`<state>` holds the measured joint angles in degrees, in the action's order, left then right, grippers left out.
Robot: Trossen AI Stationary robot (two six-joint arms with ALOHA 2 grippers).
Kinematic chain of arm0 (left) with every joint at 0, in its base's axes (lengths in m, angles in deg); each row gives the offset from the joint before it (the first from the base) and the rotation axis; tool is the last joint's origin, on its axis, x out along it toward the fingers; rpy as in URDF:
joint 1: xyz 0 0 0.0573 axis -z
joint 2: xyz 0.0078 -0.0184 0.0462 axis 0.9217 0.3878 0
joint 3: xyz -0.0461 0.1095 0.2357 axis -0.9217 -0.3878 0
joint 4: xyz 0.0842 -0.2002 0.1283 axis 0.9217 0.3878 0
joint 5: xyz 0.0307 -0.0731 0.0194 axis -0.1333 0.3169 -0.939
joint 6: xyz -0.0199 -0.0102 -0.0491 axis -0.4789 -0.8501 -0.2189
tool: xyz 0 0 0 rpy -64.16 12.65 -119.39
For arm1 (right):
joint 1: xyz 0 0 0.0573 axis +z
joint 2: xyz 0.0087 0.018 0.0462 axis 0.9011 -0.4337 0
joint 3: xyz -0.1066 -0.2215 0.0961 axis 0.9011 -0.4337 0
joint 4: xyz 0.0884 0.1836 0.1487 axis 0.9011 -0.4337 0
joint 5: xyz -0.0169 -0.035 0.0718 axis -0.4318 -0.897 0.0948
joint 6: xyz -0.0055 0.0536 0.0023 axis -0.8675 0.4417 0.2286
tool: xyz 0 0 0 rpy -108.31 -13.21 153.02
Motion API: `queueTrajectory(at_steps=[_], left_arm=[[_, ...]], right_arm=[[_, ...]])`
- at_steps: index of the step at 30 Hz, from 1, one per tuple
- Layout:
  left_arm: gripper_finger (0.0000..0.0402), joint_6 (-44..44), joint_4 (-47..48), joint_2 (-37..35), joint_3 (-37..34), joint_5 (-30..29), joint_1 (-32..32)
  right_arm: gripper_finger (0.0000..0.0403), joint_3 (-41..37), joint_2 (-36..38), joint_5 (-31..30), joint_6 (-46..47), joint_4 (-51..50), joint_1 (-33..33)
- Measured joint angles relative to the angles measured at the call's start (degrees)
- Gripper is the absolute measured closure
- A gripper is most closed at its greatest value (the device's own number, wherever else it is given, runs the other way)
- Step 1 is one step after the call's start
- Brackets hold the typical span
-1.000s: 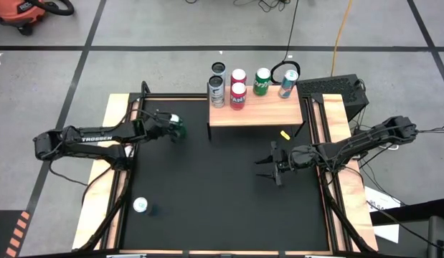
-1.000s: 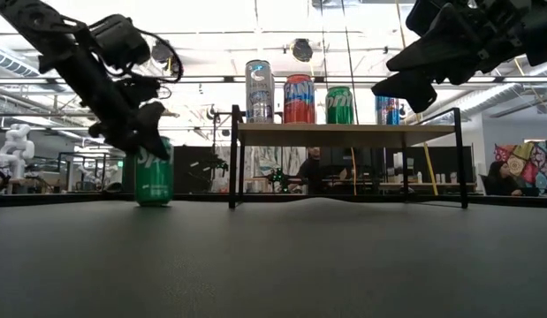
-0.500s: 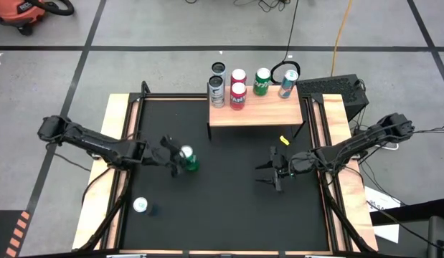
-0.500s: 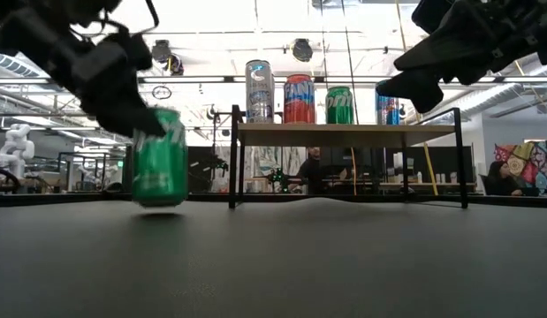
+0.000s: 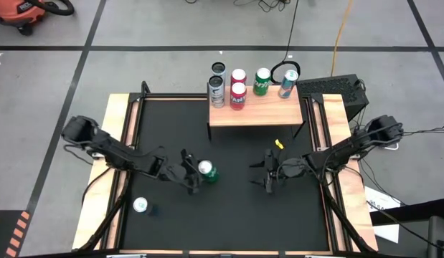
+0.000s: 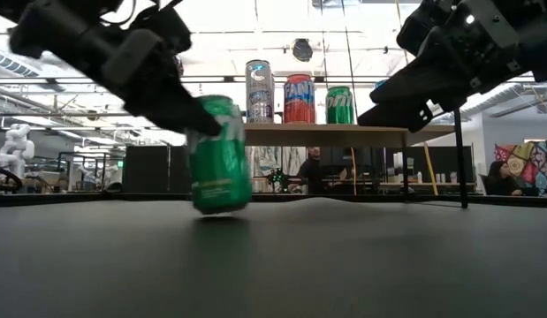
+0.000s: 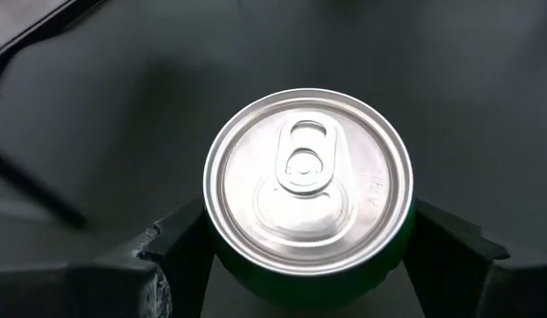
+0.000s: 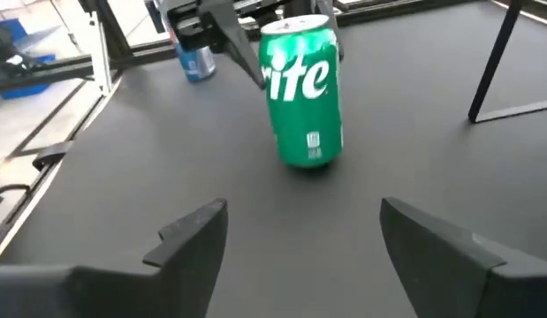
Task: Place canned beverage on shelf
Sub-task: Put the green soda can on the shelf aligned with the other green soda can
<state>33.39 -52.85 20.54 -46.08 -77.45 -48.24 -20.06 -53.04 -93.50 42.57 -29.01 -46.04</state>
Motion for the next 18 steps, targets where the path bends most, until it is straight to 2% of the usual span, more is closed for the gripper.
queueTrajectory(at_steps=[10,14,18], left_arm=[[0.0112,6.87,0.73,11.28,13.29,3.49,0.0],[0.0105,8.26,0.53,13.92,16.43,3.65,-0.56],[0.0083,8.4,1.03,15.84,18.35,3.6,-1.37]], right_arm=[[0.0099,0.01,-0.32,0.33,-1.55,2.0,-0.14],[0.0098,0.04,-0.28,0.33,-2.37,7.16,-0.14],[0.0098,0.04,-0.32,-0.24,-3.32,7.73,-0.14]])
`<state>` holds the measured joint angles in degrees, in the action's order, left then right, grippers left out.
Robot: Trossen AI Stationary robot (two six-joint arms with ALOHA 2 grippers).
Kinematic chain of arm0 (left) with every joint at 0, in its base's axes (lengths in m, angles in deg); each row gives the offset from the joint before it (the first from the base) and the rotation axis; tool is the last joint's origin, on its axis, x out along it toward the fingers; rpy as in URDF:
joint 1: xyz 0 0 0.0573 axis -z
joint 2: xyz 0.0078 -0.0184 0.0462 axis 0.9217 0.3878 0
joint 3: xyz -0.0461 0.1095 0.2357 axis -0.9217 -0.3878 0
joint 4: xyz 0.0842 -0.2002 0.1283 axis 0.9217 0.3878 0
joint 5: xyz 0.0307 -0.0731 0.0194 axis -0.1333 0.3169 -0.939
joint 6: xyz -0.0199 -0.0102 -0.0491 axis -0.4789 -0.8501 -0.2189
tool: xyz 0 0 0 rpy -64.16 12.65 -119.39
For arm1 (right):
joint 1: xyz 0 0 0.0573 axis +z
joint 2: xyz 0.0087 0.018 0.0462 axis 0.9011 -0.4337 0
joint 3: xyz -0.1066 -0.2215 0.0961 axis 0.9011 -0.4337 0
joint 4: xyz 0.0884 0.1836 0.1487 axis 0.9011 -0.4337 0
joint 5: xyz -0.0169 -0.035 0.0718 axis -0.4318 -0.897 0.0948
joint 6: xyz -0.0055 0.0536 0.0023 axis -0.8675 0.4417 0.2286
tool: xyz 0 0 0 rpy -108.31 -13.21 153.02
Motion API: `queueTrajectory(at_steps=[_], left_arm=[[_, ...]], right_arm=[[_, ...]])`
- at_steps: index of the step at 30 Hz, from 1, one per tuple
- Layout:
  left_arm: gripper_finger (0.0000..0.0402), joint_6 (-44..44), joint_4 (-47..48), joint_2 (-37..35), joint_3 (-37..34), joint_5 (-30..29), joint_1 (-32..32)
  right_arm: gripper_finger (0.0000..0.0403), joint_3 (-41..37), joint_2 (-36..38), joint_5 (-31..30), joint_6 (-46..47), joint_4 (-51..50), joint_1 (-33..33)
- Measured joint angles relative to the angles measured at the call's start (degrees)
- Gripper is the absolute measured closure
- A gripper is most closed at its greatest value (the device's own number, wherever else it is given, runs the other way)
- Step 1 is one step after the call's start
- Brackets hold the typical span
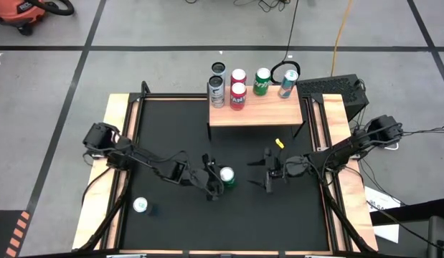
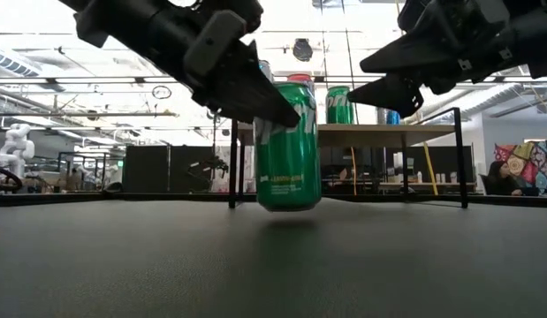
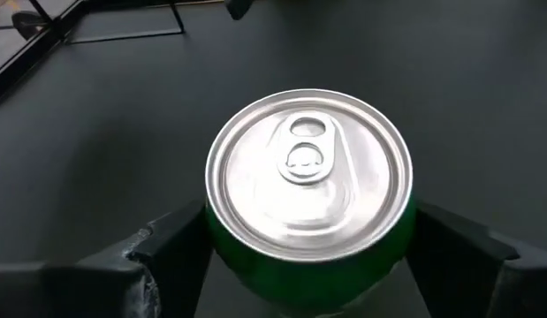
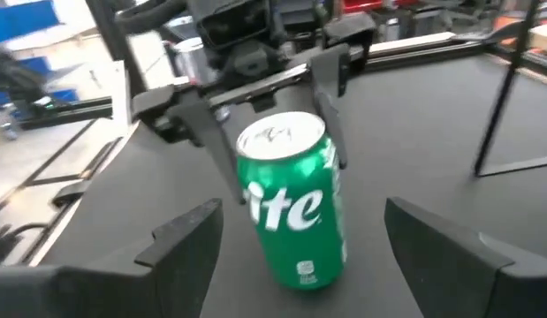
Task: Place canned beverage on shelf
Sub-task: Put the green soda can on the shelf aligned with the other green soda can
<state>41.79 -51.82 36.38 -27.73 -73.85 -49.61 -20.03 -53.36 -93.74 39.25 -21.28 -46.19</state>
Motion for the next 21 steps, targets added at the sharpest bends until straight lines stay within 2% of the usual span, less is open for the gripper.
queueTrajectory(at_steps=[5,11,21], left_arm=[[0.0057,-0.1,-0.39,1.23,1.01,-0.36,-1.0],[0.0052,0.02,-0.15,1.19,1.16,-0.71,-1.06],[0.0051,-0.36,6.81,-5.42,1.16,-2.0,-1.06]], right_arm=[[0.0098,-0.02,-0.5,-2.58,-1.14,-0.03,-0.02],[0.0097,-0.02,-0.46,-2.5,-1.51,0.43,-0.02],[0.0056,2.15,-5.37,-2.46,-0.36,2.21,-0.04]])
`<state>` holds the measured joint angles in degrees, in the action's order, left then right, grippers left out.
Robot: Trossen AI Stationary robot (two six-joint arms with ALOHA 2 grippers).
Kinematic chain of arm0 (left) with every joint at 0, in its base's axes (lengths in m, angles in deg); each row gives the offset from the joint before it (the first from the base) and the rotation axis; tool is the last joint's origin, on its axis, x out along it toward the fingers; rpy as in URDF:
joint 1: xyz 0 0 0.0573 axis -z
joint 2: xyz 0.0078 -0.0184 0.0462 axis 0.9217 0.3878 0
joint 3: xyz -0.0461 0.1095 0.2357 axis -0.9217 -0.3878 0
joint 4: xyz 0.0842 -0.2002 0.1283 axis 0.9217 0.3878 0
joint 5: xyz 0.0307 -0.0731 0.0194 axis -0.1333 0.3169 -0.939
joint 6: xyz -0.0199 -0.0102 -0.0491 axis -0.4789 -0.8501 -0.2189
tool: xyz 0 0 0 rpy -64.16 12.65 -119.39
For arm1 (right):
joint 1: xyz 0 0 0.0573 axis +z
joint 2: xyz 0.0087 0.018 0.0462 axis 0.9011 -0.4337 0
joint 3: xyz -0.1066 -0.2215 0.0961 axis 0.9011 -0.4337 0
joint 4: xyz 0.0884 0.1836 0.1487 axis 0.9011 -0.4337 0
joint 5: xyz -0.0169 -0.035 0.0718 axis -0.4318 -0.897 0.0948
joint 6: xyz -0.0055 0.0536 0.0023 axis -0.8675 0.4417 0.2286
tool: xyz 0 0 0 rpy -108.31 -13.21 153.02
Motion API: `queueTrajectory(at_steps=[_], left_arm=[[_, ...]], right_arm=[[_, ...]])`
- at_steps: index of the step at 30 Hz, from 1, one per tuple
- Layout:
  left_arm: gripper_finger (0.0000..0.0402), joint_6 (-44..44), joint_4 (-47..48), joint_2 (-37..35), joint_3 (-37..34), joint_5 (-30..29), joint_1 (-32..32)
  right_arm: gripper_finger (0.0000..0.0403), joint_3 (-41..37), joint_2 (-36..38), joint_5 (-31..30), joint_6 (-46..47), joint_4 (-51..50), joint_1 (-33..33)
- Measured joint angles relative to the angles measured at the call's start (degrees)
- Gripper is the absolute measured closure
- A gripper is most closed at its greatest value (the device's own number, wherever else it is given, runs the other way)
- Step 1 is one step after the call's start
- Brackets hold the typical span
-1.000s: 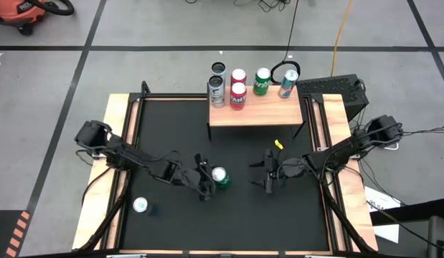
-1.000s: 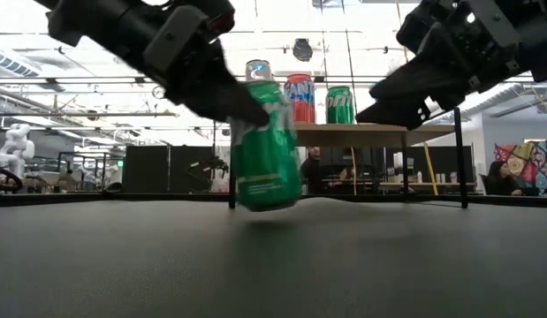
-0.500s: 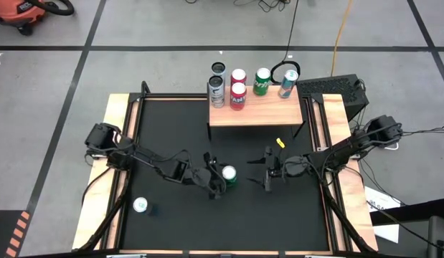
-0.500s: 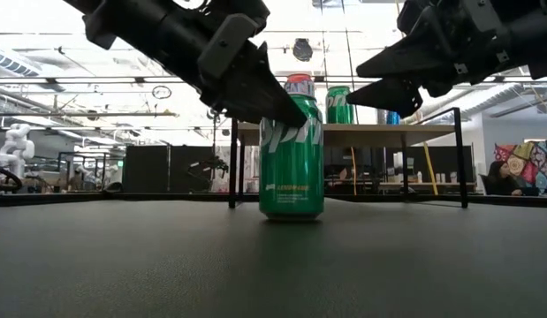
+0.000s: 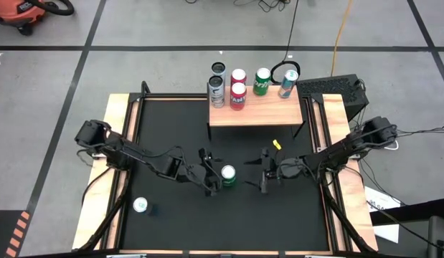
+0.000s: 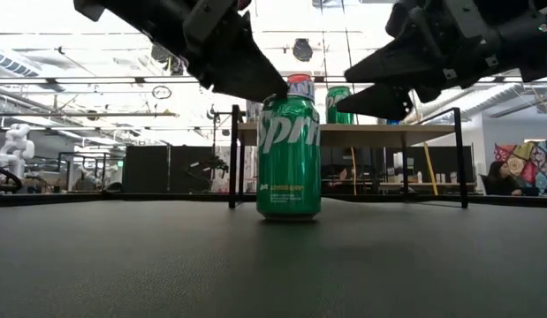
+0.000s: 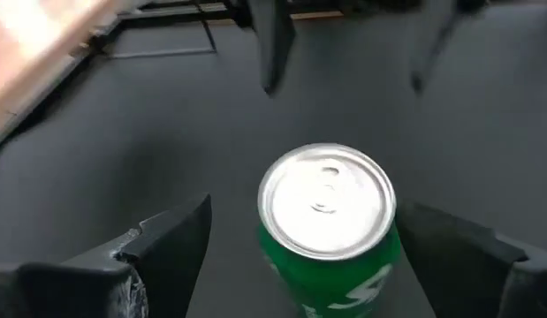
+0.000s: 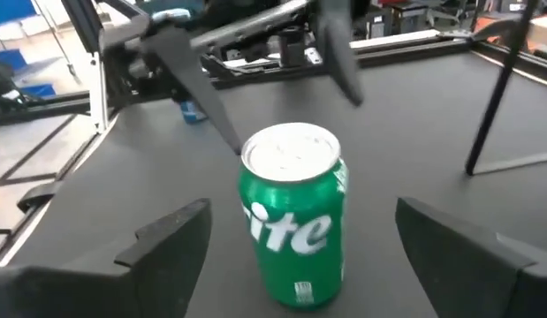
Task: Place canned beverage on shelf
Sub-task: Put the green soda can on the shelf aligned with the other green soda can
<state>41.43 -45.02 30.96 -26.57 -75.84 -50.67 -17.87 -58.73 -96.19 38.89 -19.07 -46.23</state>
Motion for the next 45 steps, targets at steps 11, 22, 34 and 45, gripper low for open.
queueTrajectory(at_steps=[11,22,34,45], left_arm=[[0.0051,-0.52,10.91,-8.08,-0.02,-11.64,2.91],[0.0051,-8.92,14.31,-8.58,-3.22,-18.96,4.63],[0.0051,-9.29,6.34,-8.63,-7.85,-20.08,3.37],[0.0051,-9.31,5.94,-8.63,-7.85,-19.86,3.39]], right_arm=[[0.0046,12.14,-12.37,-7.8,-4.58,0.1,-0.02],[0.0046,14.96,-17.78,-9.48,2.96,-0.88,-1.0],[0.0054,14.92,-21.14,-10.59,3.84,-1.48,-2.29],[0.0118,14.9,-20.88,-10.65,3.61,-1.3,-2.62]])
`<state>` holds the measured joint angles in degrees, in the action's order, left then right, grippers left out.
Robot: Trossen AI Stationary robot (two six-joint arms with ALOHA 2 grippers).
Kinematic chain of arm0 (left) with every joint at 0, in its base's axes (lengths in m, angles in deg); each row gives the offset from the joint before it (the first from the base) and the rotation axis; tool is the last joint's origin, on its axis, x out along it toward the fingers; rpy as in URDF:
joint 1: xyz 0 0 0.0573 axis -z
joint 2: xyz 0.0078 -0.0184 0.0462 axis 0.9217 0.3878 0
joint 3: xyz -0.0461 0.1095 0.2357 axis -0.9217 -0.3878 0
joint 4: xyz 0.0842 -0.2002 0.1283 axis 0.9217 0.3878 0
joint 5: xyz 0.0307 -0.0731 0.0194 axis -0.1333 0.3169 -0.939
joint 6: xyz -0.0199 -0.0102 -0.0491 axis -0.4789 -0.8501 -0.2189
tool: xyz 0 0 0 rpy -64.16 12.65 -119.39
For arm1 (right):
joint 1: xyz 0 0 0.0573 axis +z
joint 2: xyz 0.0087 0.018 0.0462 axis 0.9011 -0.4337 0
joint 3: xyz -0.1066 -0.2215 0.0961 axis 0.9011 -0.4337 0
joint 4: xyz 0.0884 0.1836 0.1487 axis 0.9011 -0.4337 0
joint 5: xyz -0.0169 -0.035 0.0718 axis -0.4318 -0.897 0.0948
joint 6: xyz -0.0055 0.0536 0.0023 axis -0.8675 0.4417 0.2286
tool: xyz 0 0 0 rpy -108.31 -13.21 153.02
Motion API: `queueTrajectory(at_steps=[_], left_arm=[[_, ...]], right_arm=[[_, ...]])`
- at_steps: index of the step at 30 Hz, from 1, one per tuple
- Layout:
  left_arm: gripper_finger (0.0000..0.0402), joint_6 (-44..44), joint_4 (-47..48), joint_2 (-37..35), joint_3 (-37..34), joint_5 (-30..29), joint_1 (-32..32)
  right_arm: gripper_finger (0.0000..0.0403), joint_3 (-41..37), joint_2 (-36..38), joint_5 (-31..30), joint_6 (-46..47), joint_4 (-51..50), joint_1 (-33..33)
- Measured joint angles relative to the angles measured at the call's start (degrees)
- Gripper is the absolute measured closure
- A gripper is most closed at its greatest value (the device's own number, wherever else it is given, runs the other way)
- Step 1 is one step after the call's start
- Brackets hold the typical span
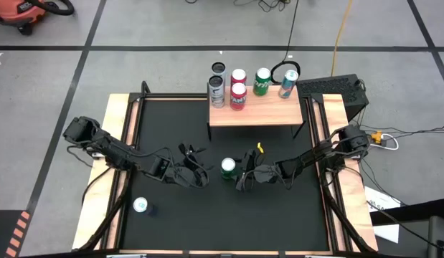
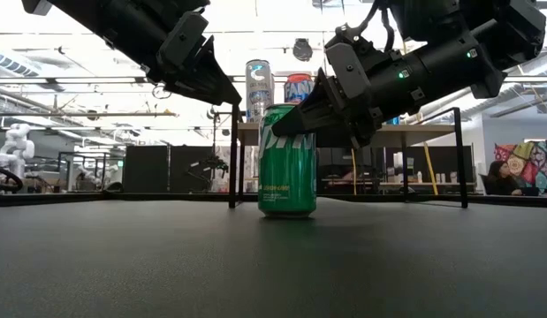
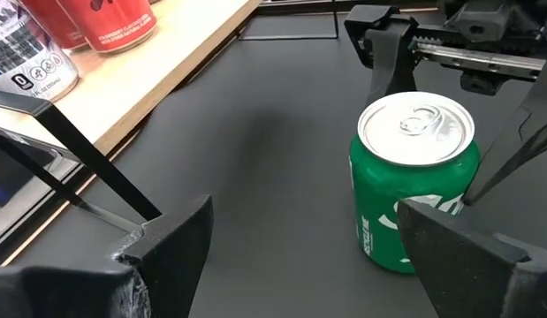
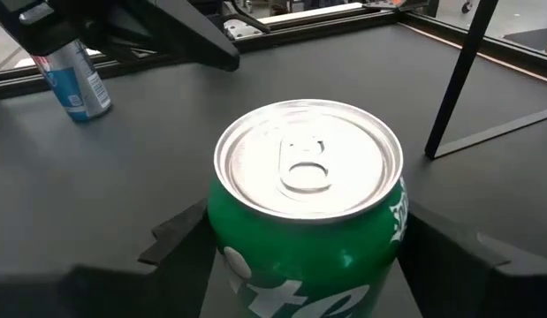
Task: Place canned beverage on shelf
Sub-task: Put the green soda can on the shelf aligned with the other green soda can
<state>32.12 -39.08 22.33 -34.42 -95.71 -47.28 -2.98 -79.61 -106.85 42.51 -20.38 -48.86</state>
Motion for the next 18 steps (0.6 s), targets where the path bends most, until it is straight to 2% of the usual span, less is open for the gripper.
queueTrajectory(at_steps=[7,10,18], left_arm=[[0.0051,0.02,0.21,0.0,0.0,0.0,0.0],[0.0051,-0.08,1.9,0.0,0.0,0.01,0.0],[0.0052,-2.97,5.04,0.0,0.0,-0.05,0.0]], right_arm=[[0.0117,0.02,0.4,0.18,-1.24,-0.88,0.0],[0.0117,0.0,3.04,0.62,-2.67,-4.96,0.0],[0.0117,-0.11,21.62,2.03,-6.15,-24.1,-0.85]])
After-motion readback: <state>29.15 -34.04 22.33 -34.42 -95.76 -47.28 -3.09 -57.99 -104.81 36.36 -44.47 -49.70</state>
